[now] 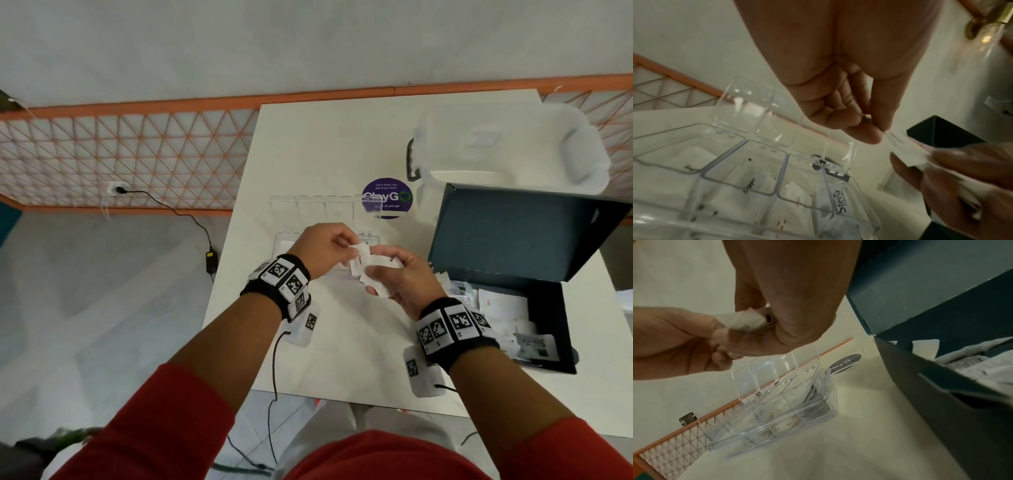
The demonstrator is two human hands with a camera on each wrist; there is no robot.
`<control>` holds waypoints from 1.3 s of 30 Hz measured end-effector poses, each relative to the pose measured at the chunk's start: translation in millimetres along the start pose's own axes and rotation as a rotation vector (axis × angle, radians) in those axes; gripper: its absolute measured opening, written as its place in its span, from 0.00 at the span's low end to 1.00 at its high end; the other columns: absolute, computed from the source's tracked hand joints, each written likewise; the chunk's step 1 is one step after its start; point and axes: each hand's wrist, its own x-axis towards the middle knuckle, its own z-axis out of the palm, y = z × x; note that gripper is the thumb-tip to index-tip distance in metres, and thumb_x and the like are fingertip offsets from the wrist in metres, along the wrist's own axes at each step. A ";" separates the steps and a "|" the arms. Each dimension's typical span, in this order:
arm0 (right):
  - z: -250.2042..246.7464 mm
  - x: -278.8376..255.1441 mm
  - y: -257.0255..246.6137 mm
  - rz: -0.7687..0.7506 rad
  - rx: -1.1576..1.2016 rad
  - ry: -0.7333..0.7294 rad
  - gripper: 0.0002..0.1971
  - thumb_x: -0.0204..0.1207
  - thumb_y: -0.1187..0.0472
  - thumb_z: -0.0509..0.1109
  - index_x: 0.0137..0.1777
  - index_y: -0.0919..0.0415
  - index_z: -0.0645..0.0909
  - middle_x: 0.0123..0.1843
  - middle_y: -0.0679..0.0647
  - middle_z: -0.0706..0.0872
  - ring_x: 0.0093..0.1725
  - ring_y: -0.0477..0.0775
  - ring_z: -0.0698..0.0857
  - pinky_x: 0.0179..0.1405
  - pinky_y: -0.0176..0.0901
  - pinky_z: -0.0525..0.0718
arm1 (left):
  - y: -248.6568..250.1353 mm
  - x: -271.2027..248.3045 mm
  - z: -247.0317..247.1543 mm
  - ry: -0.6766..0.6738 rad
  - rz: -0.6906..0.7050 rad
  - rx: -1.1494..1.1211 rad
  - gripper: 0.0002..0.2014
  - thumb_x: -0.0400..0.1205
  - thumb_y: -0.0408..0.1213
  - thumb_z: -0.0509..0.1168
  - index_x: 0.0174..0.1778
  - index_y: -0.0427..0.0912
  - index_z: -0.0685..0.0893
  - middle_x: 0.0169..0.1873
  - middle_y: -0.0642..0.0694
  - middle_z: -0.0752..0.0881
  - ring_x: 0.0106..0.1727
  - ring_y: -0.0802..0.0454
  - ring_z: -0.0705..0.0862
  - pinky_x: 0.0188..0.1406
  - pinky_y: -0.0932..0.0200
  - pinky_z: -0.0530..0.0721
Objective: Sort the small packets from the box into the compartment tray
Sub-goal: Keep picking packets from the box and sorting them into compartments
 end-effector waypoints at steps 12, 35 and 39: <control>24.4 2.0 2.3 -0.002 -0.026 -0.008 0.08 0.75 0.73 0.76 0.50 0.62 0.88 0.43 0.59 0.93 0.38 0.58 0.92 0.33 0.47 0.90 | -10.9 -9.9 -8.8 0.053 -0.058 -0.182 0.09 0.74 0.28 0.67 0.37 0.49 0.84 0.36 0.48 0.87 0.33 0.44 0.91 0.33 0.53 0.89; 37.4 14.0 4.3 0.044 -0.079 0.083 0.03 0.73 0.71 0.78 0.40 0.64 0.88 0.45 0.60 0.91 0.37 0.57 0.90 0.32 0.46 0.88 | -47.6 10.5 -53.7 0.227 -0.088 0.080 0.11 0.75 0.28 0.70 0.42 0.51 0.82 0.41 0.51 0.86 0.31 0.57 0.88 0.27 0.72 0.81; 31.7 13.3 1.4 0.041 -0.062 0.093 0.03 0.74 0.70 0.77 0.41 0.64 0.88 0.41 0.60 0.91 0.35 0.57 0.90 0.31 0.45 0.88 | -58.0 20.2 -56.6 0.122 -0.069 0.321 0.09 0.77 0.28 0.69 0.42 0.49 0.83 0.42 0.52 0.84 0.37 0.55 0.86 0.37 0.68 0.80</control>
